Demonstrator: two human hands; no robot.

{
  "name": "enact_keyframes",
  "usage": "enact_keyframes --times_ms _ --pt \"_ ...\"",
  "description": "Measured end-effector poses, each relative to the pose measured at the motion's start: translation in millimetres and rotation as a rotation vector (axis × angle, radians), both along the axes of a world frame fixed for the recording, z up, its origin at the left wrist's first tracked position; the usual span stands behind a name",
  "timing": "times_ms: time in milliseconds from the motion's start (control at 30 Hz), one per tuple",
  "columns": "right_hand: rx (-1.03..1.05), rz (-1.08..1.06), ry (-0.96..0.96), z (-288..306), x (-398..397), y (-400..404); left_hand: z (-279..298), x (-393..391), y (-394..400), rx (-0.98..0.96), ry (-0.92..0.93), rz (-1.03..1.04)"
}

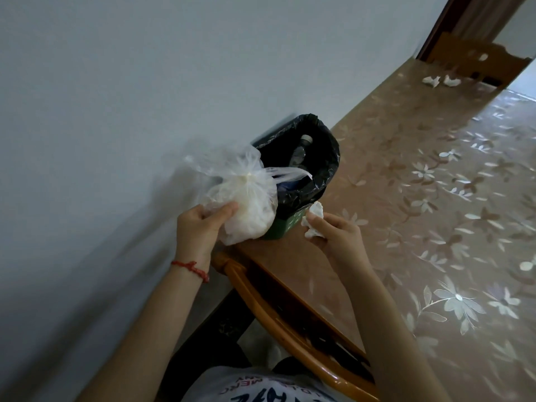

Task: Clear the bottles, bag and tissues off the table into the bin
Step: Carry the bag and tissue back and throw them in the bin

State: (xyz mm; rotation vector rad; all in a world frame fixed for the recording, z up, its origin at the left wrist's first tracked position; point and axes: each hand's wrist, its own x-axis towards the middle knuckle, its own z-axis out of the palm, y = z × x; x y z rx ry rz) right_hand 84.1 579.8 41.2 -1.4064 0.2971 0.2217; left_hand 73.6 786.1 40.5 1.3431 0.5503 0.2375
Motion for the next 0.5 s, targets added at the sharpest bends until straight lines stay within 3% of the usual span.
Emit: enact_keyframes --times_ms 233,500 --pt "0.021 -0.066 -0.005 9 14 0 23 47 -10 0.006 -0.035 -0.135" --pt "0.041 -0.129 -0.002 8 22 6 10 101 -13 0.055 0.044 -0.231"
